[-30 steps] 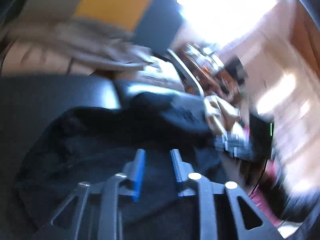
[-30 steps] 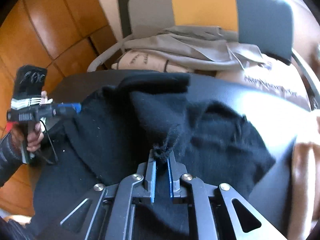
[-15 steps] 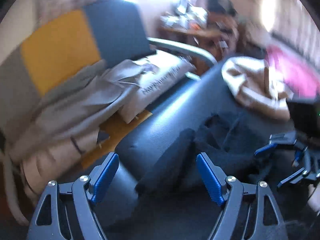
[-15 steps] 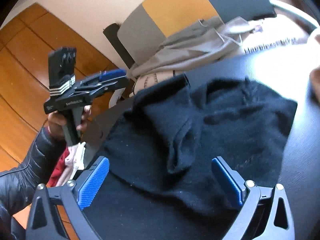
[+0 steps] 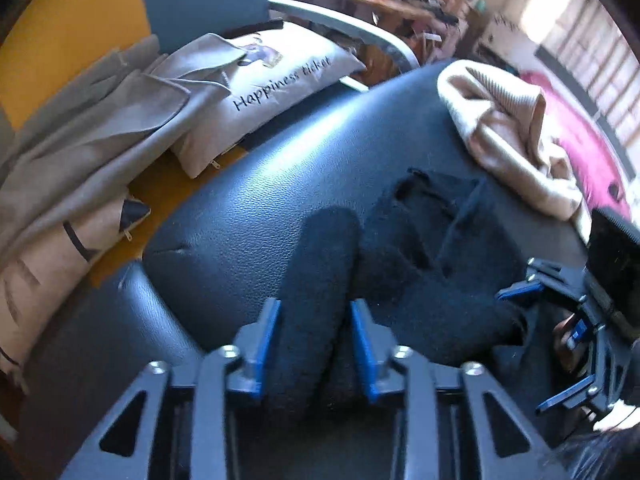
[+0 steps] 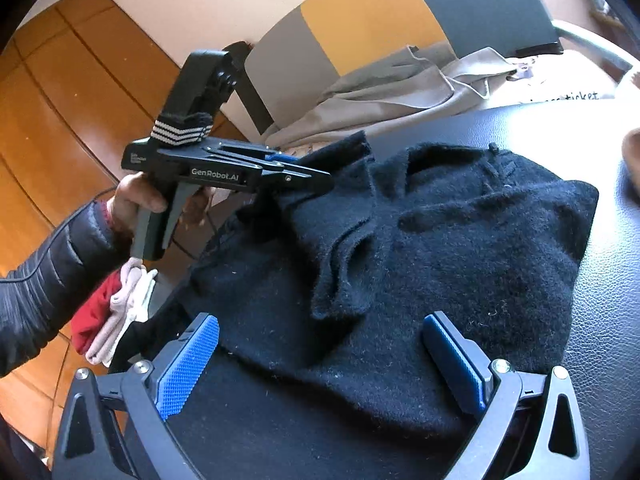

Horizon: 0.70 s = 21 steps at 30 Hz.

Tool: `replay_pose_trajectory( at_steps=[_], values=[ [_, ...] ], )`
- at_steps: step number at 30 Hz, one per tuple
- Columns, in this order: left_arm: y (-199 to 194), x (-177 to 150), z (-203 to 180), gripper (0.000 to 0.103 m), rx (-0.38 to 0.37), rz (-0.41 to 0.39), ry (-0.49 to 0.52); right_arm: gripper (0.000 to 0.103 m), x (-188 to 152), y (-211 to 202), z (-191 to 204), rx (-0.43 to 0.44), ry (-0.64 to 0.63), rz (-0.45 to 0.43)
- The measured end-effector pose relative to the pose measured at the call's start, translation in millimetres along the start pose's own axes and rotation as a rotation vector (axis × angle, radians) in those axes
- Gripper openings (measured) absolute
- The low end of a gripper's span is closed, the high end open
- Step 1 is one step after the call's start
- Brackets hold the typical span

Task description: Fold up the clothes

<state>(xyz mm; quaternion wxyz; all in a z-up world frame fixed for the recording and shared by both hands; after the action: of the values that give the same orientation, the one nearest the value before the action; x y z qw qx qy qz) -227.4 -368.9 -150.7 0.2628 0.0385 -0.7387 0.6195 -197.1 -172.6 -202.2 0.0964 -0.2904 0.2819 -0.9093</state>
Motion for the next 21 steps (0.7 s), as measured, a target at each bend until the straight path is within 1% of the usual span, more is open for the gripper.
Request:
replay_pose_trajectory(
  at_steps=[1, 2, 3, 5, 7, 11, 14, 16, 17, 19, 21],
  values=[
    [-7.4, -4.1, 1.9, 0.015, 0.013, -0.043, -0.029, 0.103, -0.2, 0.3, -0.1, -0.002, -0.002, -0.001],
    [-13.9, -6.6, 3.2, 0.008, 0.019, -0.075, -0.046, 0.103, -0.4, 0.5, -0.1, -0.004, -0.004, -0.003],
    [-25.1, -12.3, 2.2, 0.007, 0.021, -0.136, -0.064, 0.103, -0.6, 0.8, -0.2, -0.006, -0.006, -0.004],
    [-42.7, -23.3, -2.9, 0.007, 0.043, -0.214, -0.073, 0.103, -1.0, 1.3, -0.4, -0.01, -0.01, -0.007],
    [-63.4, -46.1, -15.6, 0.006, 0.066, -0.298, -0.088, 0.103, -1.3, 1.8, -0.5, -0.015, -0.014, -0.01],
    [-77.0, -86.3, -31.1, 0.006, 0.09, -0.346, -0.122, 0.103, 1.2, 2.7, -2.1, -0.01, -0.006, -0.017],
    [-70.6, -119.1, -32.1, 0.008, 0.09, -0.337, -0.193, 0.103, 2.2, 4.4, -2.0, -0.019, -0.008, -0.018],
    [-71.1, -139.3, -28.3, 0.016, 0.033, -0.374, -0.295, 0.103, 2.6, 5.1, -2.0, -0.024, -0.01, -0.019],
    [-71.7, -149.5, -26.3, 0.018, 0.002, -0.393, -0.349, 0.103, 2.8, 5.2, -2.2, -0.024, -0.009, -0.02],
    [-78.2, -170.5, -21.2, 0.019, -0.056, -0.459, -0.469, 0.103, 3.6, 5.0, -2.5, -0.023, -0.005, -0.021],
    [-82.9, -187.0, -14.2, 0.023, -0.107, -0.51, -0.582, 0.103, 6.8, 5.4, -1.5, -0.035, 0.025, -0.013]
  ],
)
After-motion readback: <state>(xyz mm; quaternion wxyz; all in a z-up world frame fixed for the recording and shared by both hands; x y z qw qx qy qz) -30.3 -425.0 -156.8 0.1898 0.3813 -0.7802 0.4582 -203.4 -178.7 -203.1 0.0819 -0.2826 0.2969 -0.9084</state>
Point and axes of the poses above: each gripper's, at about its wrist camera, not at the fingertips, and y roughly the way its jaws point, z to its left, x to its top, the point moved 4 cm from there along y, roughly the way its jaws point, and after that the axes turned 12 degrees about y, right-handed, at the moved point
